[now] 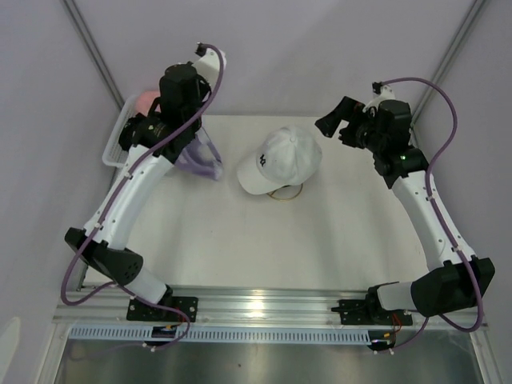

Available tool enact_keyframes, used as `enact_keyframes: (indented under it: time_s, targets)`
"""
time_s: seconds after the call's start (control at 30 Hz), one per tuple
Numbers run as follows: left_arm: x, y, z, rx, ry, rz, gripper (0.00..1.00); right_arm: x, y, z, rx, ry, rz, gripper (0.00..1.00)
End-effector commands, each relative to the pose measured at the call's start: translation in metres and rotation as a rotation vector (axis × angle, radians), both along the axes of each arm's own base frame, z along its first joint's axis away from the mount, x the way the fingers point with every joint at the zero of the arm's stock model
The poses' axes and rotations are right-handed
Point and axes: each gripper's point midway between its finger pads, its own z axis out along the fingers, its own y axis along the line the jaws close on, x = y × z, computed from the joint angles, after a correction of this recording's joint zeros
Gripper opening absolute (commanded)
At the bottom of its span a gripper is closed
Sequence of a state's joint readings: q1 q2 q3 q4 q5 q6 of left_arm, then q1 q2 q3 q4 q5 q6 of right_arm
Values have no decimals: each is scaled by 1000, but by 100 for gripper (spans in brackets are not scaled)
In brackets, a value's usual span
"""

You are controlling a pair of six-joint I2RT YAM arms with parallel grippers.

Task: Stack the hats

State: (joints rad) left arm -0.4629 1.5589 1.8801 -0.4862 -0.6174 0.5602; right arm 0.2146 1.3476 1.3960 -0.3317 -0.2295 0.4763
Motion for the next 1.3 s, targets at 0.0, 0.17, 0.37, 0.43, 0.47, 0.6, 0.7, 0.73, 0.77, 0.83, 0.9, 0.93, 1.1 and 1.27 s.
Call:
enact_keyframes:
  time_s: [0.0,0.17,0.37,0.43,0.47,0.6,0.7,0.73,0.77,0.83,0.9,0.93,1.1,1.27]
  targets:
    - [-1,-31,31,106,-77,-61,1,-13,13,65,150,-126,65,100]
    - [-9,-75,45,21,-80,-195,1,-22,38,85,303,-141,206,99]
    - [-66,-39,-34,-376,191,161,21,-28,28,74,204,-95,163,99]
    - [-109,-41,-98,-558,416,276,44,-33,19,66,162,-79,129,99]
    - [-123,-47,-111,-617,469,284,58,-34,17,58,150,-66,118,100]
    - [-177,-74,-177,-968,632,259,91,-44,21,47,145,-22,154,99]
    - [-203,-76,-226,-1183,750,316,93,-56,29,33,155,41,203,100]
    - [-213,-70,-219,-1261,725,298,93,-60,31,32,156,51,213,100]
    - [-225,-58,-255,-1276,768,387,93,-64,33,29,155,67,206,100]
    - [-230,-48,-260,-1390,727,466,91,-78,55,23,154,85,247,100]
    - [-239,-40,-271,-1525,680,546,91,-86,71,17,166,100,227,100]
    - [-241,-39,-278,-1563,664,567,91,-99,92,12,174,118,265,100]
    - [-234,-15,-278,-1624,571,625,93,-119,151,-5,271,225,256,100]
    - [-232,36,-284,-1480,509,701,95,-151,221,-20,217,304,261,100]
